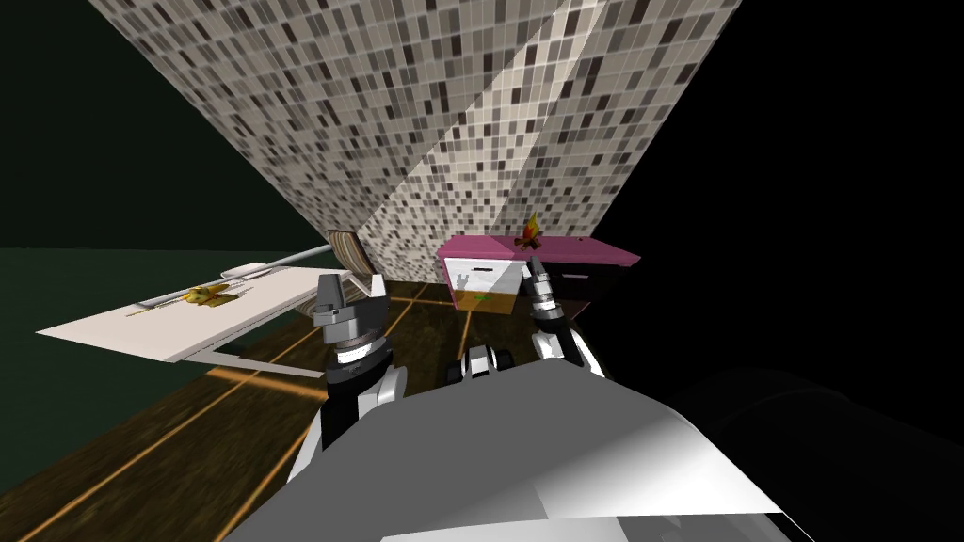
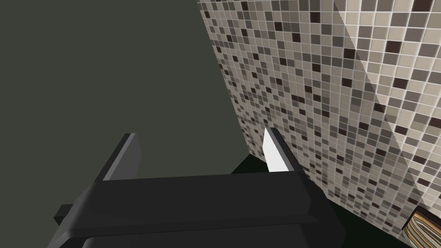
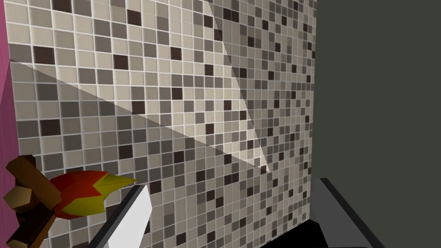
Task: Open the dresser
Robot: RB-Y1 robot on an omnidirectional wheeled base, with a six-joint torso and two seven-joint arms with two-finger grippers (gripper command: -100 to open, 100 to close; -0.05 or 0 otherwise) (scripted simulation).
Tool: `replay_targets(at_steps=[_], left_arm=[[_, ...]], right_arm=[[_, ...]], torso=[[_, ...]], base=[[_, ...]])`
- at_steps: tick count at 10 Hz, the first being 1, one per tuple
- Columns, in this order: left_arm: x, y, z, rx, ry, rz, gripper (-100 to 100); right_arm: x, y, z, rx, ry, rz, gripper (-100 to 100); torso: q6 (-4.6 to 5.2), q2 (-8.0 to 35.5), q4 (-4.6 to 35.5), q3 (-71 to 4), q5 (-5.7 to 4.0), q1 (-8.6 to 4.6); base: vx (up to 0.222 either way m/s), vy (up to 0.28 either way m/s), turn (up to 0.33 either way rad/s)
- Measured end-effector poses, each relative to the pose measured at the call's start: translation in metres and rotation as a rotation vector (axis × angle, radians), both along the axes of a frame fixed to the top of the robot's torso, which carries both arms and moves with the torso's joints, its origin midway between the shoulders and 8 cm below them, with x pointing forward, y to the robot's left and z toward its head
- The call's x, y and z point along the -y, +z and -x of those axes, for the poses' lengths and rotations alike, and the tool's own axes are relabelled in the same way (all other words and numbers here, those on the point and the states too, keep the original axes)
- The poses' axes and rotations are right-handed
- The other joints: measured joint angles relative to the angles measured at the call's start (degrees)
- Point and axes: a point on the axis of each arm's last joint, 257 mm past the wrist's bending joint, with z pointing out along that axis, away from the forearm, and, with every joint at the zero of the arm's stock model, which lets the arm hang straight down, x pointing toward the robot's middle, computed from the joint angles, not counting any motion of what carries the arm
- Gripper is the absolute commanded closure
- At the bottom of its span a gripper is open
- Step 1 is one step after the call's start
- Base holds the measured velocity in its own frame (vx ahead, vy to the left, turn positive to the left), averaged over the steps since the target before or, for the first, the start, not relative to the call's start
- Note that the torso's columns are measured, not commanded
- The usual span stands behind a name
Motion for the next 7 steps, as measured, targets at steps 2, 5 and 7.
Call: replay_targets(at_steps=[2,5,7], left_arm=[[0.0,0.0,0.0,0.0,0.0,0.0,0],[0.0,0.0,0.0,0.0,0.0,0.0,0],[0.0,0.0,0.0,0.0,0.0,0.0,0]], right_arm=[[-0.01,-0.022,-0.01,-0.068,-0.011,0.097,-100],[-0.017,-0.053,-0.026,-0.155,-0.041,0.221,-100],[-0.021,-0.077,-0.03,-0.218,-0.064,0.302,-100]], torso=[[0.0,0.05,0.03,0.02,0.0,-0.01],[0.0,0.13,0.06,0.07,-0.01,-0.05],[0.01,0.11,0.05,0.05,-0.01,-0.05]], base=[[0.067,0.025,0.049],[0.061,0.02,0.039],[0.056,0.014,0.026]])
